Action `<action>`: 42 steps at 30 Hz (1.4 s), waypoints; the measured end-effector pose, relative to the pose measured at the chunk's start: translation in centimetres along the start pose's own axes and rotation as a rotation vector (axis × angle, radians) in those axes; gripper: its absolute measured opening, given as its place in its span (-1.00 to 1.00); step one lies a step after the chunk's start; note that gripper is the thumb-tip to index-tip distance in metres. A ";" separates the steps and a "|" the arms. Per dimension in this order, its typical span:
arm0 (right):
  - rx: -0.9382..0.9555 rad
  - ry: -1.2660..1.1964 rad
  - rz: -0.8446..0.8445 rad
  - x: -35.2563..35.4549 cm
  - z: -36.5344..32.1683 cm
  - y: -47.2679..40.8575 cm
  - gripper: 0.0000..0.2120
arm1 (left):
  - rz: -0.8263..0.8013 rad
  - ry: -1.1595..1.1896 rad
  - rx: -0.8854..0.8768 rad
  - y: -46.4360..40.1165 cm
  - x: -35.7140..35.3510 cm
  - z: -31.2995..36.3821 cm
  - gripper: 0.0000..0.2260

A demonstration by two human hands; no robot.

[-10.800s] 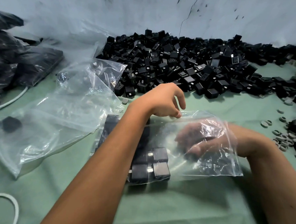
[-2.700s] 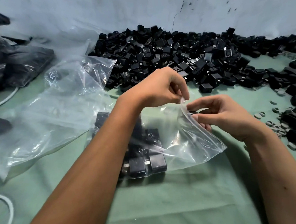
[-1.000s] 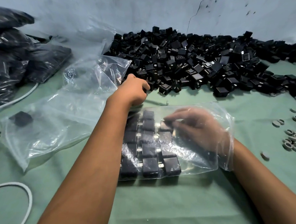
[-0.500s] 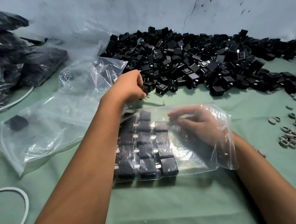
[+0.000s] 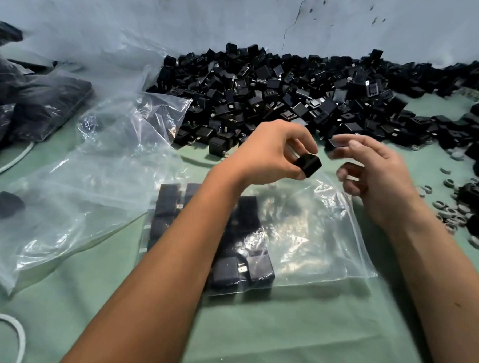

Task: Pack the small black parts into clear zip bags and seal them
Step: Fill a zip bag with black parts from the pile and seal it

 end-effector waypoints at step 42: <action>0.049 0.241 -0.639 -7.4 -0.2 3.9 -0.64 | -0.024 -0.205 -0.190 -0.1 -0.1 3.3 -0.90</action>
Point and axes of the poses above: each hand's wrist, its own y-axis away from the middle knuckle, its own x-axis out of the back of the hand, z = x × y, the point moved 10 cm from there along -y, towards the middle knuckle
